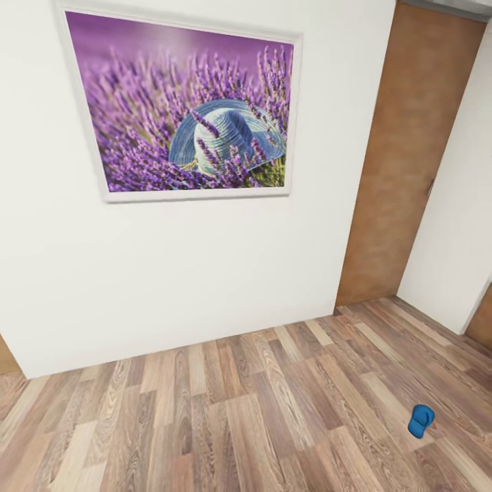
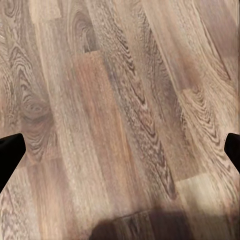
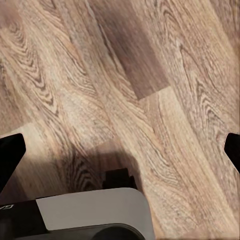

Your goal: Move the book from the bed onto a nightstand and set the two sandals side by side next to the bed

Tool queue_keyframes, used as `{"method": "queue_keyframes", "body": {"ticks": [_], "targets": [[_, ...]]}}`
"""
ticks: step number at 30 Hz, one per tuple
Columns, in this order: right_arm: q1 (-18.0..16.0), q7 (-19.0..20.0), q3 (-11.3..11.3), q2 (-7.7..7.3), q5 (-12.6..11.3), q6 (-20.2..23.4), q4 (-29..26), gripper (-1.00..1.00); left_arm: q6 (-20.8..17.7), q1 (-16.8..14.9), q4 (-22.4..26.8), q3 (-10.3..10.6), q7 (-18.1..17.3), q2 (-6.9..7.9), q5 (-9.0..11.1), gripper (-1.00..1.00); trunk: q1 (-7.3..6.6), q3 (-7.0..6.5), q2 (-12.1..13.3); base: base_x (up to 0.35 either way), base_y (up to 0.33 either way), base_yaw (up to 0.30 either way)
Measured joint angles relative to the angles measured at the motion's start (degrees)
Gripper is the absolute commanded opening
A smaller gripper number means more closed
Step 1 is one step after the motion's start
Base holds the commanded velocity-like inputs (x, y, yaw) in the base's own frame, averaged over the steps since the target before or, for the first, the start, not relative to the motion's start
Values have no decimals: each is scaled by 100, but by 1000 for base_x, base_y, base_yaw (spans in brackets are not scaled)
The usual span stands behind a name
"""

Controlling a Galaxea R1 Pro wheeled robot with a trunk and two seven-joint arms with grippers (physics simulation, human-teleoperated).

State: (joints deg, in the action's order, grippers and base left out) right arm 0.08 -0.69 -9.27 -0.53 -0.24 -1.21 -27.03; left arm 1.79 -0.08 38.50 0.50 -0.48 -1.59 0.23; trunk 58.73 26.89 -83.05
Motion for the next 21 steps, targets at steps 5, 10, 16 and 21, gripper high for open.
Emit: {"method": "queue_keyframes", "body": {"ticks": [5, 10, 16, 21], "targets": [[0, -1, 0, -1, 0, 0, 0, 100, 0, 0, 1, 0, 0, 0, -4, 100, 0, 0, 0, 0, 0, -283], [0, -1, 0, 0, 0, 0, 0, 100, 0, 0, 1, 0, 0, 0, 0, 100, 0, 0, 0, 0, 0, -283], [0, 0, -6, 2, 1, 0, 0, 100, 0, 0, -1, 0, 0, 0, 1, 100, 0, 0, 0, 0, 0, -284], [0, 2, -5, 5, 4, 0, 0, 100, 0, 0, -1, 0, 0, 0, 0, 100, 0, 0, 0, 0, 0, -284]]}}
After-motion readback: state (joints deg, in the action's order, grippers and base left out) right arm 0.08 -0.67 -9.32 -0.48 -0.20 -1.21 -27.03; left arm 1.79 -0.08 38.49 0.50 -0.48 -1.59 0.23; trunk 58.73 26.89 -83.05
